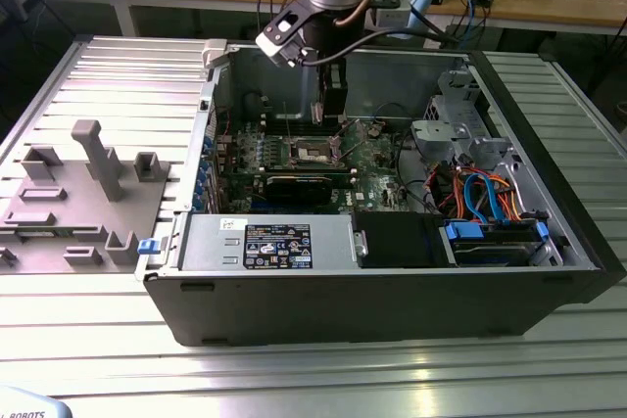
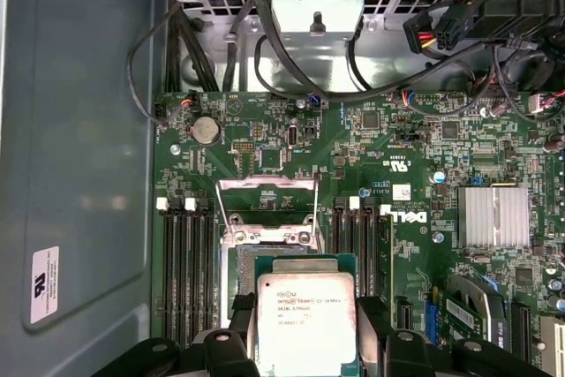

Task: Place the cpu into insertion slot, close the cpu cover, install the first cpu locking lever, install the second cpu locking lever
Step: 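Place the cpu into insertion slot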

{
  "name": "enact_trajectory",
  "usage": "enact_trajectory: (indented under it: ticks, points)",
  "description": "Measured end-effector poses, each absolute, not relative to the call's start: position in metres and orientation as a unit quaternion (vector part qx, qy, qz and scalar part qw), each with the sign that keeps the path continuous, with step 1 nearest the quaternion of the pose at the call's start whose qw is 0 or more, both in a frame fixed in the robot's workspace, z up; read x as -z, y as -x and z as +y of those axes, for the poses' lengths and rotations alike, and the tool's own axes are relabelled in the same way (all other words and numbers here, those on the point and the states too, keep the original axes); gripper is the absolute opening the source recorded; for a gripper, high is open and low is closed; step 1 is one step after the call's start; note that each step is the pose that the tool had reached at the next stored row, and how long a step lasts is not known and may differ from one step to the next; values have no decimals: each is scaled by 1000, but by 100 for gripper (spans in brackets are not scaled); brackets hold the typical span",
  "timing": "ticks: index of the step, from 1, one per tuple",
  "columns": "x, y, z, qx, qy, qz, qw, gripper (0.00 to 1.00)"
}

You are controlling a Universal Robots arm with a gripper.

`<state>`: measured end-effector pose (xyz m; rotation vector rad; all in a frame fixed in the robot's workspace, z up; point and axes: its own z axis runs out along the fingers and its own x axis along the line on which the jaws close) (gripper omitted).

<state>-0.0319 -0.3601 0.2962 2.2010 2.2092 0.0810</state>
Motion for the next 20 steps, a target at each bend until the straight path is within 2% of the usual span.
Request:
enact_trajectory:
  ticks: [20]
  points:
    - [-293,32,-360,-26,-705,708,11,54]
